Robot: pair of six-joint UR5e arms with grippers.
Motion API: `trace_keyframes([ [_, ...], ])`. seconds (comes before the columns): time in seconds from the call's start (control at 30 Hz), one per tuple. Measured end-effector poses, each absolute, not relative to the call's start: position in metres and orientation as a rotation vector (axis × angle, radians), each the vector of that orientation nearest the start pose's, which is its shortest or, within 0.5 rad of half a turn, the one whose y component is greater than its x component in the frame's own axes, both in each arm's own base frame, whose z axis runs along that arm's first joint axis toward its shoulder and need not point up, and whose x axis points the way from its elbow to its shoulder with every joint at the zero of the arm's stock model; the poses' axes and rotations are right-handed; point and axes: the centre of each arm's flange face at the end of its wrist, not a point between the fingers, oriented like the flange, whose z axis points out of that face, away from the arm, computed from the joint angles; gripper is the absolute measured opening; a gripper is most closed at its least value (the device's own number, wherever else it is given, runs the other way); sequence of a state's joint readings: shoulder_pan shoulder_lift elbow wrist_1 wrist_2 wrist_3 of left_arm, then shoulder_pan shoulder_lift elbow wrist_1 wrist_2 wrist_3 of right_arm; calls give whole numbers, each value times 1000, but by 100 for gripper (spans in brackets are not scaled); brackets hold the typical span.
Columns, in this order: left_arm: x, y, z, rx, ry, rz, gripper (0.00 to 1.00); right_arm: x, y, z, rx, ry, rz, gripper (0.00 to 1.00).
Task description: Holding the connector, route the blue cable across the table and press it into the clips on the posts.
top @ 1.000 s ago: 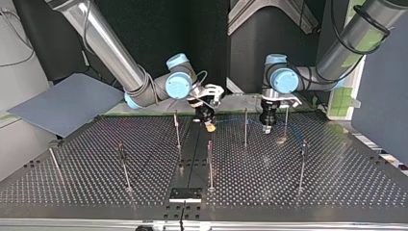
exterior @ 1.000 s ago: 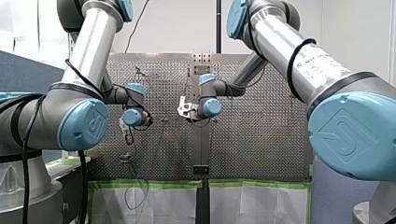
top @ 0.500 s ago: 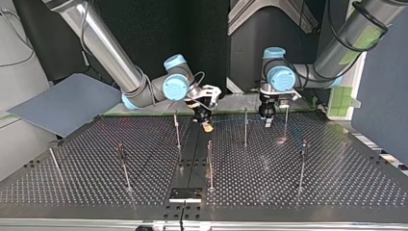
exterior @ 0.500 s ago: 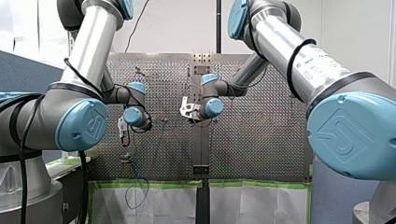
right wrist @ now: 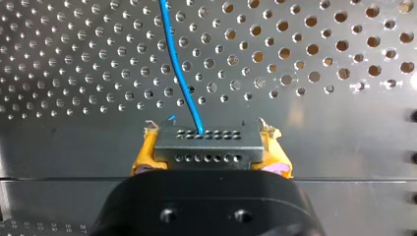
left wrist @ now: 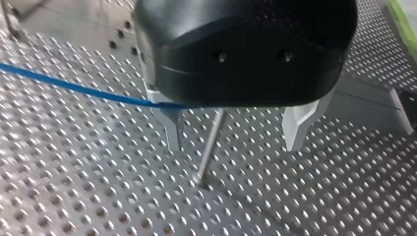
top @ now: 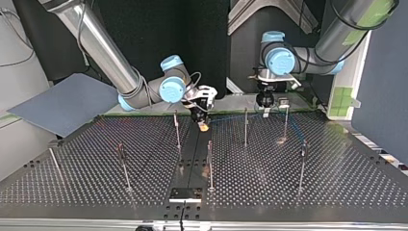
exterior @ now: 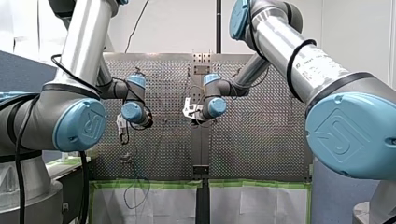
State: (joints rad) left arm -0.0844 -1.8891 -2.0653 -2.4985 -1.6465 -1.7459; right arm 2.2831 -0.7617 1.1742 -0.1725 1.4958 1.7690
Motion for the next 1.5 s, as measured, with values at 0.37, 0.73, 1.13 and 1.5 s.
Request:
trace_keyframes([
  [0.37, 428, -189, 178, -93, 1693, -169, 100, 586, -473, 178, -2444, 1348, -2098, 0],
  [0.73, 404, -223, 175, -76, 1672, -241, 100, 580, -481, 178, -2440, 1365, -2103, 0],
  [1.13, 408, -246, 184, -67, 1656, -306, 100, 576, -485, 178, -2435, 1360, -2105, 0],
  [1.5, 433, -258, 166, -83, 1747, -255, 100, 572, -491, 178, -2433, 1370, -2106, 0],
])
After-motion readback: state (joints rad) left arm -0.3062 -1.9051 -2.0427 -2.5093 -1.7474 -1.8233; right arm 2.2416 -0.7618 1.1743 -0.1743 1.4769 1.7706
